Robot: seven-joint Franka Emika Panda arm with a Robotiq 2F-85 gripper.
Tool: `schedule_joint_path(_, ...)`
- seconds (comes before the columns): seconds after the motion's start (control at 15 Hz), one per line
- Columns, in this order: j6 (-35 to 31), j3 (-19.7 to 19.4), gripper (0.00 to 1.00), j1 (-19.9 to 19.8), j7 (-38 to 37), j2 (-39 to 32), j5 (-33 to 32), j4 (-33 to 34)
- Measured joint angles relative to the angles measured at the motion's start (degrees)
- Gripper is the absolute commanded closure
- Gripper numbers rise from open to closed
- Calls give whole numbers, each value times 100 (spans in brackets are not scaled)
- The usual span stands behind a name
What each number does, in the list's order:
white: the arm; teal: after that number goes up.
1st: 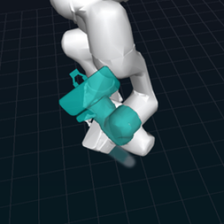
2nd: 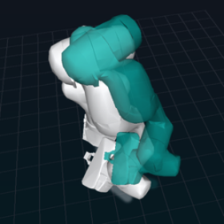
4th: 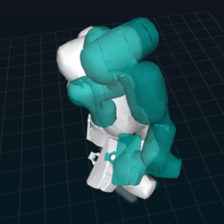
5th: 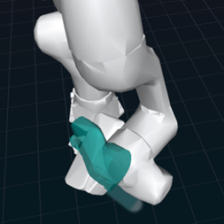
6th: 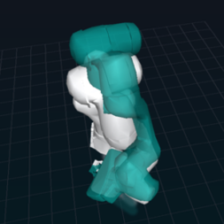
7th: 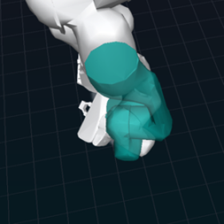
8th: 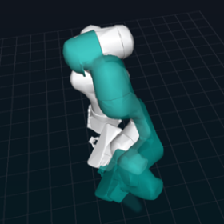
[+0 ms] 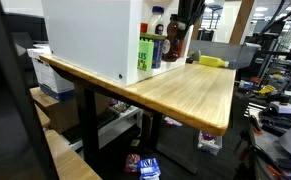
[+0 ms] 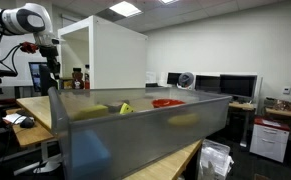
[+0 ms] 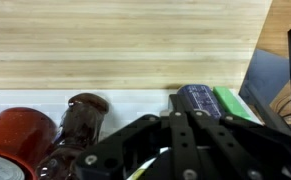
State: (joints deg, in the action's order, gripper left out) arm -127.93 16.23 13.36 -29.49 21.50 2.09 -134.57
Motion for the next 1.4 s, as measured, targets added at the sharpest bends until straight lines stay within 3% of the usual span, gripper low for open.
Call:
schedule_joint_path(0.67,5,102,100,114,321,-108,74,30)
schedule_joint_path(1.4,-16,146,100,90,325,-741,65,526)
